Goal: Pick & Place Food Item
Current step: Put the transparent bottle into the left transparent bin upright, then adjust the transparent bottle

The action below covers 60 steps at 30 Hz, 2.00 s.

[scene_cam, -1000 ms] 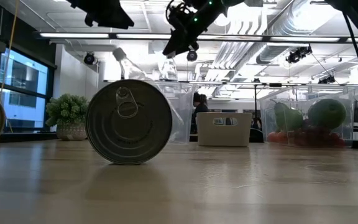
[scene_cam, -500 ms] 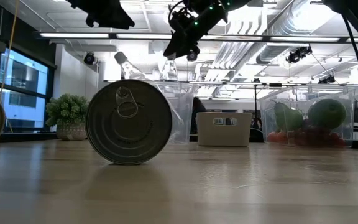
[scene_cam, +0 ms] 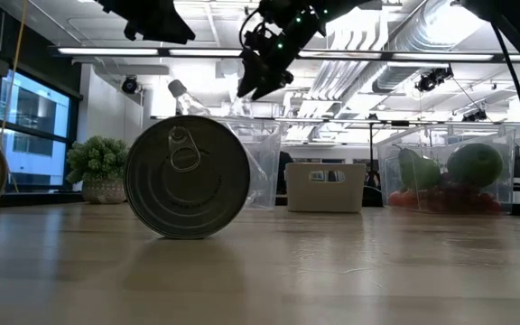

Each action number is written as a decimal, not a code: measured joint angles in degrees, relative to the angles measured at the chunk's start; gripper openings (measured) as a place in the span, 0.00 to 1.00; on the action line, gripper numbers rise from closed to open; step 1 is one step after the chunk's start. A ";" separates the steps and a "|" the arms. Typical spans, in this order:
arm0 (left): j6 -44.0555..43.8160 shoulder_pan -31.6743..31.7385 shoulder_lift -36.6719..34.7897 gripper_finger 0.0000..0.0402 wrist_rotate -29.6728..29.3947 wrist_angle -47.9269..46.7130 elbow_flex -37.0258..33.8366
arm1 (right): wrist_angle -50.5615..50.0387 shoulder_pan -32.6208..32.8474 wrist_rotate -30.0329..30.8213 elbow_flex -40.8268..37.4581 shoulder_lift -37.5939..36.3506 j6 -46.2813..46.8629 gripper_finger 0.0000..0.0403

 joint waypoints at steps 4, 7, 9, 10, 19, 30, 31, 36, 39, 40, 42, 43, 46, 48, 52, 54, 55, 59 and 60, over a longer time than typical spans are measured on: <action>-0.26 -0.02 -0.17 0.41 0.00 0.07 0.00 | 0.63 0.24 -0.28 0.04 -0.88 -0.08 0.78; -0.31 -0.02 -0.17 0.41 0.00 -0.12 0.00 | 0.72 0.72 0.25 0.13 -1.41 -1.45 0.78; -0.42 -0.02 -0.17 0.41 0.00 -0.45 0.00 | 0.49 0.95 0.89 0.13 -1.85 -2.82 0.78; -0.44 -0.02 -0.17 0.41 0.00 -0.63 0.00 | 0.64 1.32 1.76 0.13 -2.13 -3.31 0.78; -0.44 -0.02 -0.17 0.41 0.00 -1.82 0.00 | -1.64 4.51 11.76 0.19 -4.99 -4.25 0.77; -1.68 -0.02 -0.17 0.41 3.67 -2.86 0.10 | -11.22 9.48 14.03 0.16 -12.95 -3.12 0.77; -1.69 -0.04 -0.17 0.41 3.74 -2.85 0.11 | -11.33 9.80 14.55 0.17 -13.95 -2.65 0.77; -2.80 -0.04 -0.17 0.41 3.72 -5.47 0.63 | -16.65 11.19 15.43 0.17 -19.55 -0.07 0.77; -3.39 -0.04 -0.17 0.41 3.71 -7.52 0.92 | -20.94 13.23 15.28 -0.87 -23.06 0.18 0.77; -3.43 -0.04 -0.17 0.41 3.72 -8.22 0.92 | -21.78 14.21 15.32 -1.91 -24.44 0.18 0.77; -3.43 -0.02 -0.17 0.41 3.70 -8.95 0.92 | -22.62 16.26 15.92 -4.73 -27.15 0.69 0.77; -3.43 0.00 -0.17 0.41 3.69 -9.02 0.92 | -22.46 17.63 17.10 -6.61 -28.63 1.46 0.77; -4.53 0.00 -0.17 0.41 3.70 -10.13 1.13 | -22.70 21.73 23.80 -13.64 -33.71 5.13 0.77; -7.50 0.03 -0.14 0.41 3.69 -15.01 2.45 | -22.30 24.46 28.81 -19.22 -37.92 8.34 0.77; -12.25 0.91 -0.55 0.41 3.67 -22.31 3.98 | -16.77 28.94 32.97 -32.90 -47.57 14.20 0.77; -13.22 1.62 -0.78 0.41 3.61 -23.69 3.98 | -10.79 30.63 32.95 -41.11 -51.85 15.55 0.77; -13.95 1.96 -0.80 0.41 3.57 -24.39 3.98 | -7.15 31.33 32.84 -45.33 -53.88 15.65 0.77; -17.38 5.32 0.64 0.41 3.48 -27.30 3.52 | 9.98 32.55 30.82 -61.19 -60.60 12.44 0.77; -17.23 6.53 1.34 0.41 3.43 -28.32 3.41 | 14.55 32.50 29.86 -64.44 -61.57 10.68 0.77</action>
